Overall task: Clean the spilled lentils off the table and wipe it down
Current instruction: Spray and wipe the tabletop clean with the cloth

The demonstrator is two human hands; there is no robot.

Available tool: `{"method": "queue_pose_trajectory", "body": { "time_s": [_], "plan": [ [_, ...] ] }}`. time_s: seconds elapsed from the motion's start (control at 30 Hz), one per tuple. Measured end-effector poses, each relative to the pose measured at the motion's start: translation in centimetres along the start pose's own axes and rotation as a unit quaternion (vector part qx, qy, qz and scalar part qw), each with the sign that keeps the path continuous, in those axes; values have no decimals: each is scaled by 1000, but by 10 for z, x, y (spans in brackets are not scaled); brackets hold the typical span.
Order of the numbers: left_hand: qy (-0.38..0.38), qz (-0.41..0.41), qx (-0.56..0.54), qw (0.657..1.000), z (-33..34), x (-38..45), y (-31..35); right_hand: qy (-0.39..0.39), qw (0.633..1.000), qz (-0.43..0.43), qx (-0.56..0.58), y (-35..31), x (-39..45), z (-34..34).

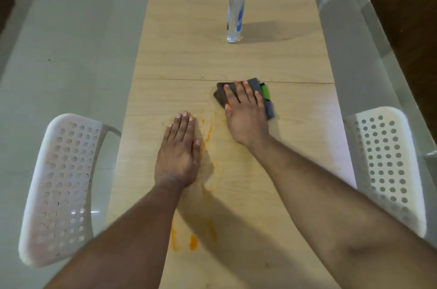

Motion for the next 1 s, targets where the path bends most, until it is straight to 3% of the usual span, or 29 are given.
{"method": "queue_pose_trajectory", "body": {
  "time_s": [0.13, 0.27, 0.47, 0.6, 0.77, 0.9, 1.0],
  "plan": [
    [0, -4, -4, 1000, 1, 1, 0, -10, 997, -81, 7, -27, -35, -4],
    [1, -10, -4, 1000, 2, -1, 0, -33, 990, -136, 15, 1, -90, -14],
    [-4, -16, -5, 1000, 3, 2, -1, 11, 1000, -14, 5, 28, 1, -6],
    [-1, -16, -4, 1000, 5, 3, -3, -1, 1000, -26, 11, -10, 35, 6],
    [-2, -9, -9, 1000, 1, 1, -3, -16, 993, -111, 22, -33, -45, 0],
    [-9, -7, -7, 1000, 0, 2, -2, -53, 981, -186, 30, -5, -142, -21],
    [-12, -6, -8, 1000, -1, 1, 0, -29, 987, -158, 5, 20, -143, -21]
  ]
}}
Point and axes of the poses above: each hand's wrist, its own x-axis towards the middle knuckle, its own z-axis out of the palm, y = z × x, the point moved 3 cm from there along x, towards the middle knuckle, and after that the axes turned 9 degrees about y, right-handed, at the moved point
